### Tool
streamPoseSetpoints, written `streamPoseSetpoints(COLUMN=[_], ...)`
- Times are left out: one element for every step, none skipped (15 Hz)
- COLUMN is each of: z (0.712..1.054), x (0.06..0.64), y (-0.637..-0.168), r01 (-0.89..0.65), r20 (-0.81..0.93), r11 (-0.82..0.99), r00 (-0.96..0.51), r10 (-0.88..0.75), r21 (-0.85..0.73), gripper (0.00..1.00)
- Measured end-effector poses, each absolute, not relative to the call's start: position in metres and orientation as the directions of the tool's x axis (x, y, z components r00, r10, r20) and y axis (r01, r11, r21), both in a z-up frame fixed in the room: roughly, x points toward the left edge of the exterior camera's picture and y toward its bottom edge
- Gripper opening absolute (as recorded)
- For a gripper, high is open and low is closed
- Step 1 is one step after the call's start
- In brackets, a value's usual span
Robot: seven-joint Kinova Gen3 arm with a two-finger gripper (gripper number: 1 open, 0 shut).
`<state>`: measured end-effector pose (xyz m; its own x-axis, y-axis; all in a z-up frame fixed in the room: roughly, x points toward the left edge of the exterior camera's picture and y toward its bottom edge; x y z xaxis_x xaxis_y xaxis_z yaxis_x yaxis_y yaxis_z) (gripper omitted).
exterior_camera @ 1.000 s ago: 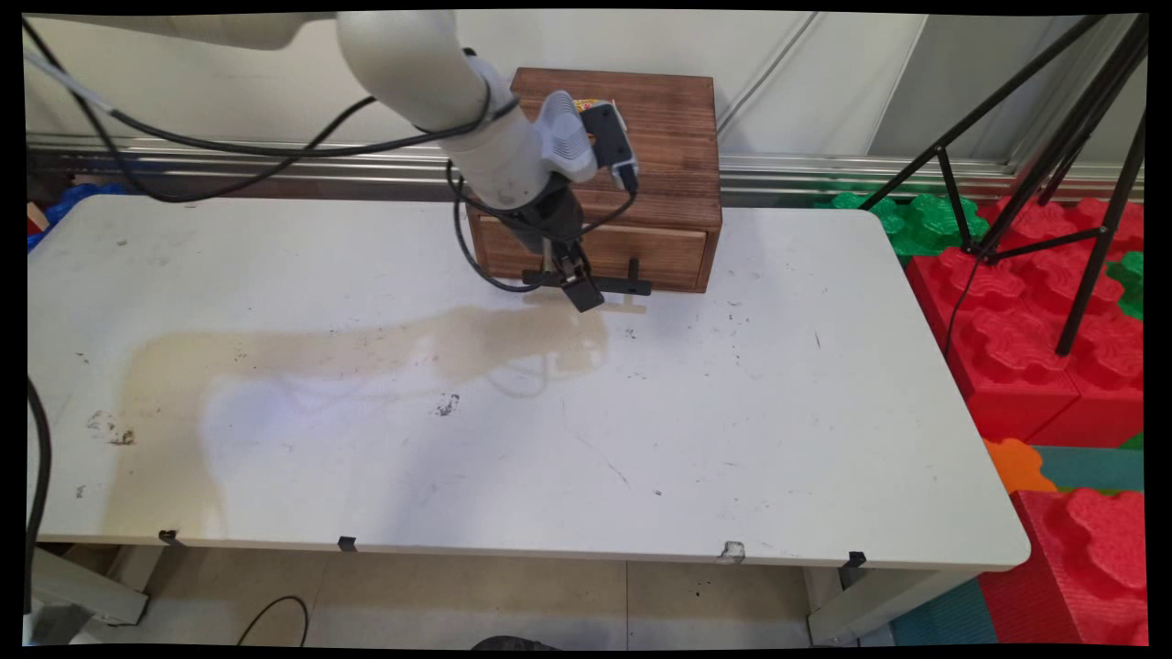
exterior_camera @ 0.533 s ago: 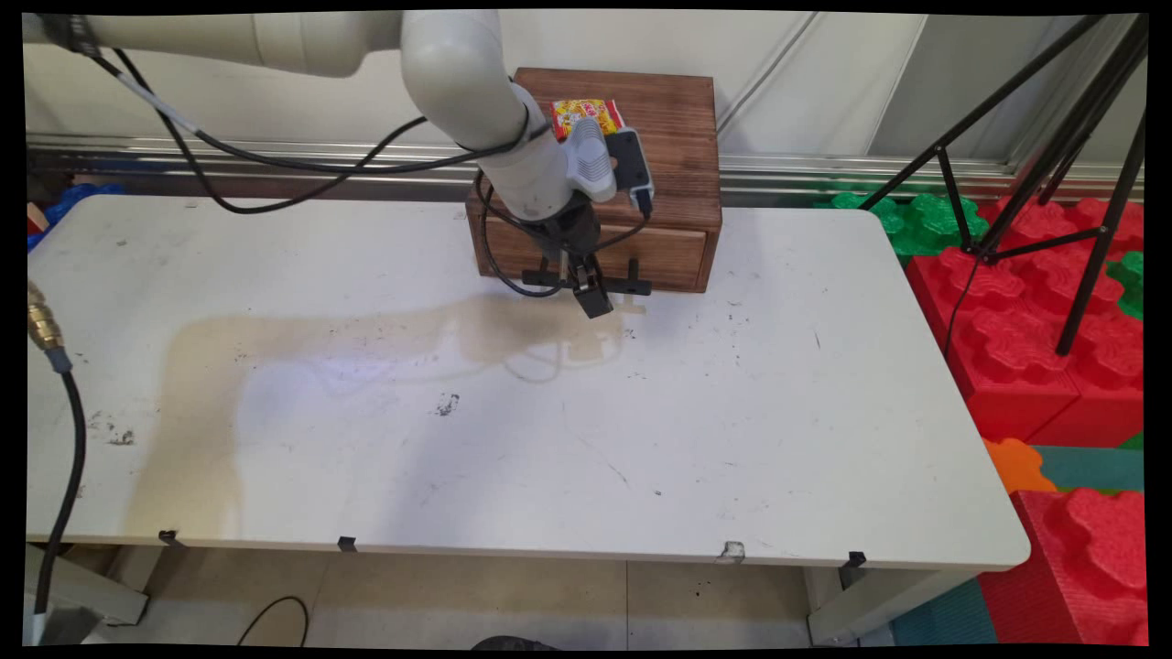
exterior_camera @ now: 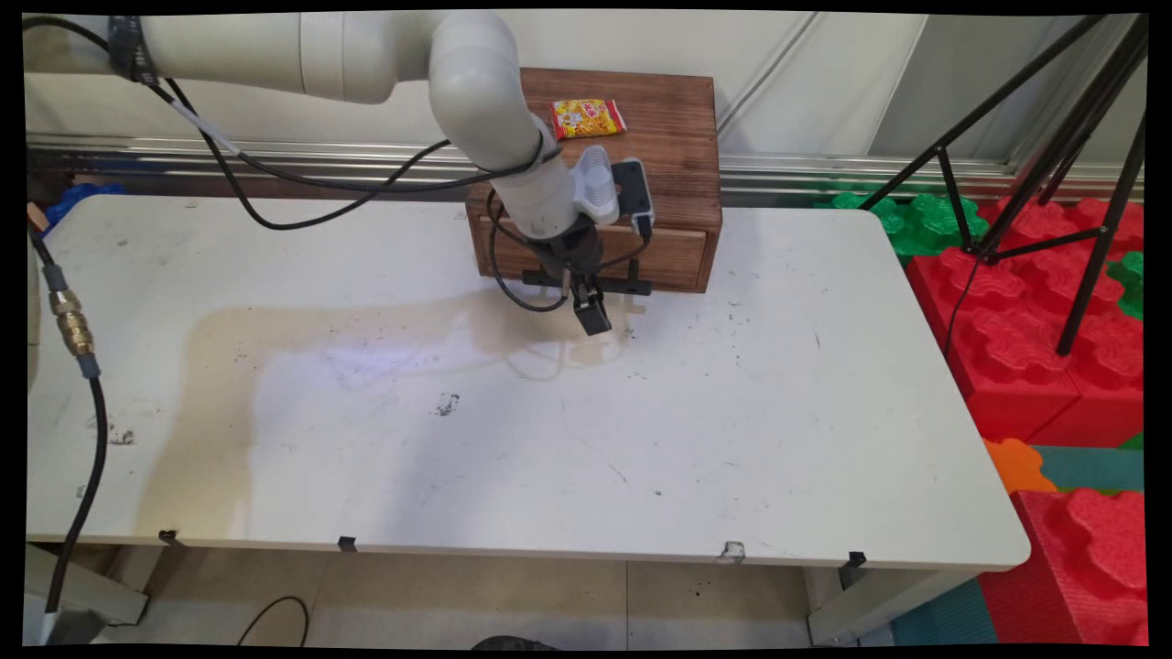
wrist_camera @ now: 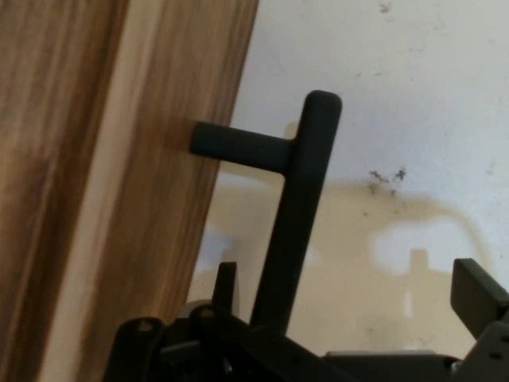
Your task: Open the drawer
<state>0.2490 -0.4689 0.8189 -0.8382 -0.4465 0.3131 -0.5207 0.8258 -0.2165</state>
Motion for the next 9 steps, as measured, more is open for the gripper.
streamPoseSetpoints(z=[0.816,0.813,0.811,0.809,0.808,0.806,0.806,0.806,0.805], x=[0.248,0.247,0.246,0.245,0.244,0.242,0.242,0.241,0.239], y=[-0.469,-0.468,-0.467,-0.466,-0.465,-0.463,-0.462,-0.460,-0.456], r01=[-0.518,-0.517,-0.515,-0.515,-0.516,-0.518,-0.520,-0.523,-0.526], r20=[0.311,0.309,0.306,0.304,0.303,0.302,0.301,0.300,0.299], r11=[0.829,0.832,0.834,0.836,0.837,0.836,0.836,0.835,0.833], r00=[-0.839,-0.840,-0.840,-0.840,-0.840,-0.838,-0.837,-0.835,-0.833], r10=[-0.446,-0.446,-0.447,-0.449,-0.451,-0.454,-0.457,-0.461,-0.465], r21=[-0.209,-0.203,-0.196,-0.189,-0.185,-0.180,-0.178,-0.174,-0.170], gripper=[1.00,1.00,1.00,1.00,1.00,1.00,1.00,1.00,1.00])
